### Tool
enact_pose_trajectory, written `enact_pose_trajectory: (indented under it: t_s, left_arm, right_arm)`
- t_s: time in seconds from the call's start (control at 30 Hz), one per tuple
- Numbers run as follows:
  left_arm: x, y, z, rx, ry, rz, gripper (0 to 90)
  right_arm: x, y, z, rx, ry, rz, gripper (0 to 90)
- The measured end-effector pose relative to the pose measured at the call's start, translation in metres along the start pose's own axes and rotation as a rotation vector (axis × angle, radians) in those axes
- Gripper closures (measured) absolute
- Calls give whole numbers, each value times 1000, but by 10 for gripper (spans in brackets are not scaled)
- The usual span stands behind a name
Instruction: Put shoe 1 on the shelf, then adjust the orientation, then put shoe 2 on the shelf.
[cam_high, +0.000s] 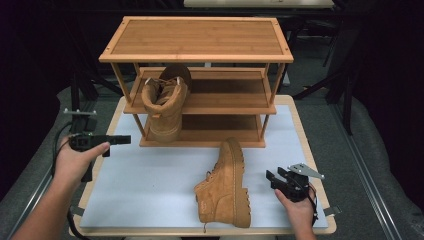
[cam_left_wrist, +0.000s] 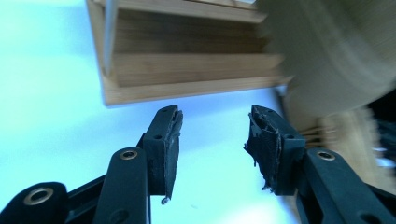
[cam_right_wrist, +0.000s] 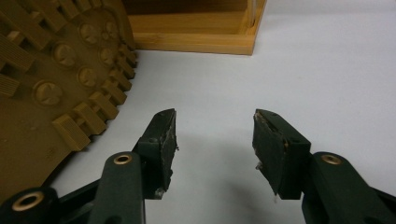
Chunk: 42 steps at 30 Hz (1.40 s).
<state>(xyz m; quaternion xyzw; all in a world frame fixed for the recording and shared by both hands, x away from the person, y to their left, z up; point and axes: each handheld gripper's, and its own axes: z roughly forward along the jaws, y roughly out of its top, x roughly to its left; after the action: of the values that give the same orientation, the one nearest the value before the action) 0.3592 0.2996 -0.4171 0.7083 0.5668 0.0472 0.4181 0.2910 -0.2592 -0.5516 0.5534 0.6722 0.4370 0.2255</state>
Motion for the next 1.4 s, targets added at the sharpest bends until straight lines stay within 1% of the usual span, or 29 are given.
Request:
enact_pose_trajectory:
  t_s: [0.07,0.1,0.13,0.2,0.23,0.27,0.3,0.33,0.4,0.5,0.53,0.57,0.6,0.63,0.67,0.7,0.8,0.87,0.97,1.0,1.1,1.13,1.17,1.2,1.23,1.27,1.3,1.37,1.4]
  left_arm:
    - [10,-14,10,-10,23,31,520]
    - [10,-14,10,-10,23,31,518]
    - [18,-28,20,-29,62,70,506]
    - [25,-43,30,-55,96,125,479]
    - [29,-52,36,-61,112,139,477]
    - [31,-56,40,-49,123,135,478]
    - [34,-64,46,-24,121,118,478]
    - [34,-64,46,-24,121,118,479]
    - [38,-75,56,-7,118,89,479]
    - [43,-87,66,-15,111,83,449]
    - [44,-90,71,28,119,104,437]
    - [44,-90,72,45,118,122,425]
    - [42,-91,71,43,107,129,419]
    - [42,-91,71,43,107,129,407]
    - [41,-93,69,34,100,148,392]
    - [41,-94,69,34,97,155,389]
    - [39,-97,69,39,94,178,381]
    - [38,-99,69,58,78,200,381]
    - [38,-100,69,64,63,196,368]
    - [37,-100,70,68,41,182,363]
    - [38,-99,70,66,40,177,360]
    - [39,-99,70,67,39,166,360]
    - [40,-98,70,68,37,151,360]
    - [41,-98,71,76,35,157,360]
    - [41,-98,71,76,35,157,360]
    - [41,-100,72,72,47,152,360]
    - [41,-100,72,73,46,146,361]
    - [41,-100,72,74,48,143,362]
    - [41,-99,73,79,53,144,364]
  right_arm:
    - [2,2,-2,8,5,-10,490]
    - [2,2,-2,8,5,-10,490]
    - [4,4,-2,21,9,-25,490]
    - [7,5,-2,16,6,-38,491]
    - [9,7,-3,35,-1,-53,493]
    - [11,8,-4,39,-7,-63,496]
    - [12,9,-3,30,5,-66,497]
    - [14,11,-4,38,-2,-75,498]
    - [15,12,-4,48,12,-75,501]
    - [21,17,-4,59,-9,-98,512]
    - [24,19,-5,56,29,-109,517]
    - [27,21,-5,54,14,-110,517]
    - [28,24,-6,49,32,-116,516]
    - [31,26,-6,44,19,-121,517]
    - [33,29,-6,44,32,-117,520]
    - [34,31,-6,47,28,-117,523]
    - [35,34,-5,61,36,-116,523]
    - [37,39,-5,84,49,-118,523]
    - [43,46,-9,109,74,-115,546]
    - [45,49,-11,119,84,-112,571]
    - [53,59,-15,159,130,-124,701]
    - [56,62,-17,177,162,-135,746]
    - [60,65,-19,185,152,-149,793]
    - [62,68,-20,203,221,-156,812]
    - [62,68,-20,203,221,-156,812]
    - [70,75,-21,223,267,-184,842]
    - [78,77,-21,231,200,-211,854]
    - [81,79,-21,237,208,-218,869]
    - [93,83,-20,246,225,-252,881]
